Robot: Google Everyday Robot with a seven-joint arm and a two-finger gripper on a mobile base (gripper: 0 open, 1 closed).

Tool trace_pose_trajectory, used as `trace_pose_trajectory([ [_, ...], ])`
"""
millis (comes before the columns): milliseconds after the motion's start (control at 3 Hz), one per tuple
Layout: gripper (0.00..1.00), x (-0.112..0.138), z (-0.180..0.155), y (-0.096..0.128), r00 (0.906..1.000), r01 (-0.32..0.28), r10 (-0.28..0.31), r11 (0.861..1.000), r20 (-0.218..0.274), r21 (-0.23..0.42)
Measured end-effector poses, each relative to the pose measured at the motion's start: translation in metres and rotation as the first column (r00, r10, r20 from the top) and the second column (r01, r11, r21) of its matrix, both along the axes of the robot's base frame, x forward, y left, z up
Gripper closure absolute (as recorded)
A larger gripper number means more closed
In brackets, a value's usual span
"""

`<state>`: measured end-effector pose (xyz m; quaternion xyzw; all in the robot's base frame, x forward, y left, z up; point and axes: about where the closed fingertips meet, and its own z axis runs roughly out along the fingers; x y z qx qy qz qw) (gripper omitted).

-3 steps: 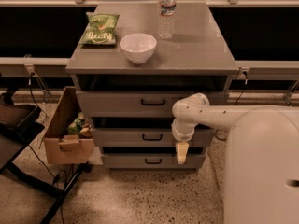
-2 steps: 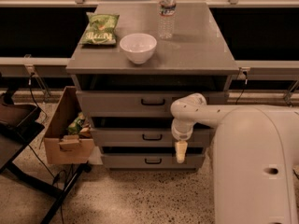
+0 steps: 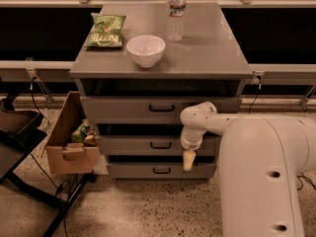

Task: Open middle drawer

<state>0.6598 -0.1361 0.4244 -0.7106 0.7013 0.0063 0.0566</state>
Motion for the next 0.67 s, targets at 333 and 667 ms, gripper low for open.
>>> trace_pose_trajectory([
  [333,0.43,-0.0035,-0.0005,-0.0032,0.9997,0.022,-0.022,1.0,-0.003,0.012],
  [667,0.64,-0.003,0.0051,-0.0035,0.9997,0.024,-0.024,1.0,0.0,0.013],
])
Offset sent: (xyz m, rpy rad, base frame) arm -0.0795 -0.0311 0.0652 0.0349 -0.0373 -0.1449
